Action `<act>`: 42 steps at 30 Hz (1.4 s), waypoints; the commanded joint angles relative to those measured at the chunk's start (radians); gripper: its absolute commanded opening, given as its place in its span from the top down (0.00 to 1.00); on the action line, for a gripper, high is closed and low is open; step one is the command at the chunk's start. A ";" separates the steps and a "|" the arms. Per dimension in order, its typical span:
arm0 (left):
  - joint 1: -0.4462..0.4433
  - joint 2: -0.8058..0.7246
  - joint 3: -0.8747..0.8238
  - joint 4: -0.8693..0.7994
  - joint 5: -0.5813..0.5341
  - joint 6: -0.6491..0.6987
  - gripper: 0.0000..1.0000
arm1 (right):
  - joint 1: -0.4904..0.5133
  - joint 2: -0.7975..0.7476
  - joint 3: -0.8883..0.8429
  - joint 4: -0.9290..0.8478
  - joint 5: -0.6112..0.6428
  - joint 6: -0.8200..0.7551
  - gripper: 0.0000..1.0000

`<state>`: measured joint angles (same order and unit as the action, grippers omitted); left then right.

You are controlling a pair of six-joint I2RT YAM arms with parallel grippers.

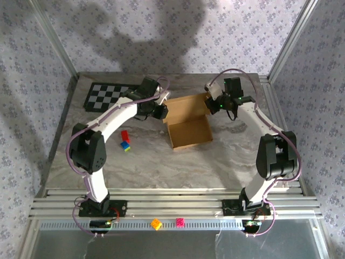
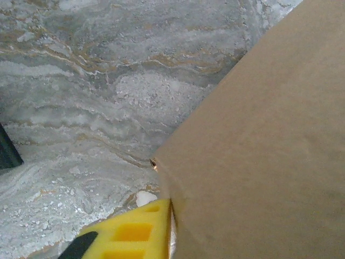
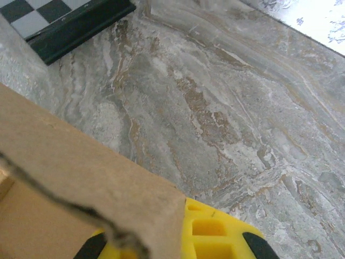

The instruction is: Fold the paper box

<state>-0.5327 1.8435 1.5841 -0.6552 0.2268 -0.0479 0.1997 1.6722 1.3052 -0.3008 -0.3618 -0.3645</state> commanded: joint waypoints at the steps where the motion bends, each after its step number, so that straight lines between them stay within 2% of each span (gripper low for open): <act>1: -0.017 0.025 0.044 0.033 -0.046 -0.083 0.93 | 0.016 -0.011 -0.018 0.081 0.031 0.107 1.00; 4: -0.019 0.030 0.049 0.062 -0.099 -0.151 1.00 | 0.033 -0.026 -0.043 0.141 0.080 0.192 1.00; 11: -0.015 0.061 0.089 0.146 -0.233 -0.295 1.00 | 0.077 -0.073 -0.187 0.376 0.216 0.399 1.00; 16: -0.010 0.083 0.086 0.261 -0.261 -0.376 1.00 | 0.125 -0.090 -0.280 0.585 0.324 0.503 1.00; 23: 0.000 0.038 -0.087 0.540 -0.273 -0.436 1.00 | 0.196 -0.071 -0.336 0.761 0.501 0.535 1.00; 30: 0.010 -0.007 -0.273 0.763 -0.247 -0.447 1.00 | 0.213 -0.021 -0.434 0.953 0.503 0.589 1.00; 42: -0.014 -0.047 -0.434 0.870 -0.247 -0.473 1.00 | 0.232 -0.022 -0.566 1.040 0.517 0.614 1.00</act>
<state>-0.5392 1.8339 1.1893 0.1726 -0.0418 -0.4706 0.4213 1.6512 0.7685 0.6777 0.1429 0.1905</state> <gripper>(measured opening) 0.053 0.058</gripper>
